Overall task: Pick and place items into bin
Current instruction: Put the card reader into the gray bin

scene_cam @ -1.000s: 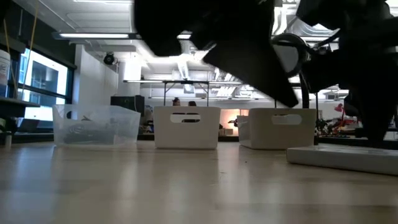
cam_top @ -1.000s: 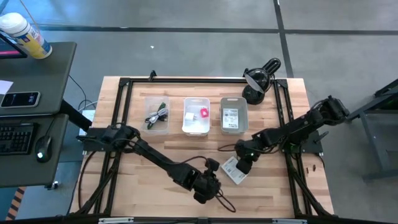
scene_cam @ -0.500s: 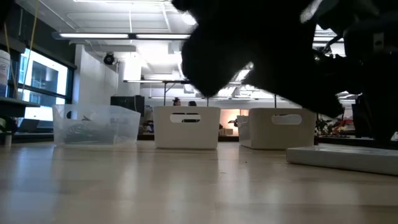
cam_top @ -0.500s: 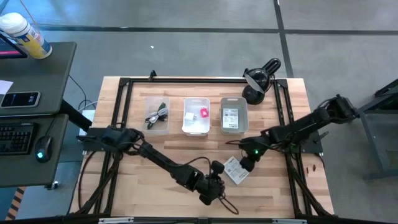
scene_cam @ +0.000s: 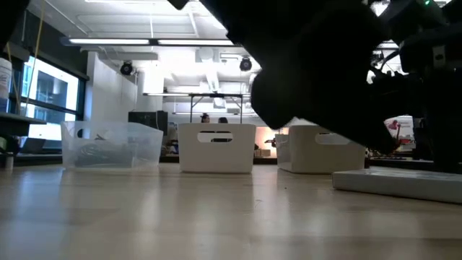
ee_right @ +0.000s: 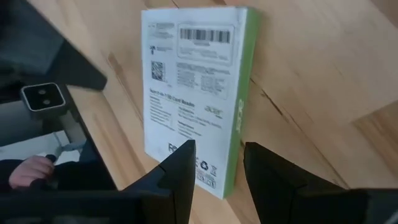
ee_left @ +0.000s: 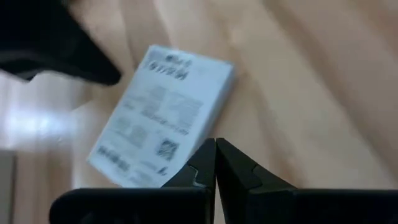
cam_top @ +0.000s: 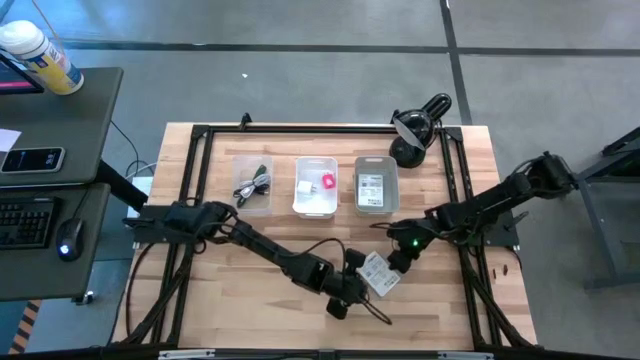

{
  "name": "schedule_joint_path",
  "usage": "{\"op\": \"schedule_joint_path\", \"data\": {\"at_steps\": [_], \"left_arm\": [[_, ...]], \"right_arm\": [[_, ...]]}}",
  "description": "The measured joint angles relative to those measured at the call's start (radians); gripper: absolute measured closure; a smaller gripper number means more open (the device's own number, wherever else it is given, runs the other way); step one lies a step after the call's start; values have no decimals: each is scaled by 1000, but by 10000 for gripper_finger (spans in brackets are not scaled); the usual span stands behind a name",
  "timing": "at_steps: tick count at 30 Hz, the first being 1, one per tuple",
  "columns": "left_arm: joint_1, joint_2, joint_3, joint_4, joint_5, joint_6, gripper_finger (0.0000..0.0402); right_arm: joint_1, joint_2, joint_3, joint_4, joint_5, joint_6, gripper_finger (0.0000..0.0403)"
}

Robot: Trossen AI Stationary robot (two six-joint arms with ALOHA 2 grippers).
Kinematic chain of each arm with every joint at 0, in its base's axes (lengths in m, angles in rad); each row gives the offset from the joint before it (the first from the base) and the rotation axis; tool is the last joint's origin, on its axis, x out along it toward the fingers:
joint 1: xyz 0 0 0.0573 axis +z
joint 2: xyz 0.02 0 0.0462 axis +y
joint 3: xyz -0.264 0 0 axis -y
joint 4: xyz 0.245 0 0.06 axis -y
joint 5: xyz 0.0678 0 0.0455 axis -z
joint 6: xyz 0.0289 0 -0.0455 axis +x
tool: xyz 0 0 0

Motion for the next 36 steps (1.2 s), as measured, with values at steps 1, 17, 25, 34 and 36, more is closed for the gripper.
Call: {"op": "schedule_joint_path", "data": {"at_steps": [1, 17, 25, 34, 36], "left_arm": [[-1, 0, 0, 2, 12, 0, 401], [5, 34, 0, 40, 23, -15, 402], [12, 38, 0, 33, 17, -11, 402], [24, 56, -1, 30, 29, -11, 402], [24, 56, 0, 42, 31, -12, 402]], "right_arm": [[-5, 0, 0, 3, -2, -3, 275], [-50, 1, 0, -10, -26, -48, 275], [-50, 1, 0, -11, 29, -49, 275], [-50, 2, 0, -21, 51, -58, 275], [-50, 2, 0, -21, 51, -65, 275]]}}
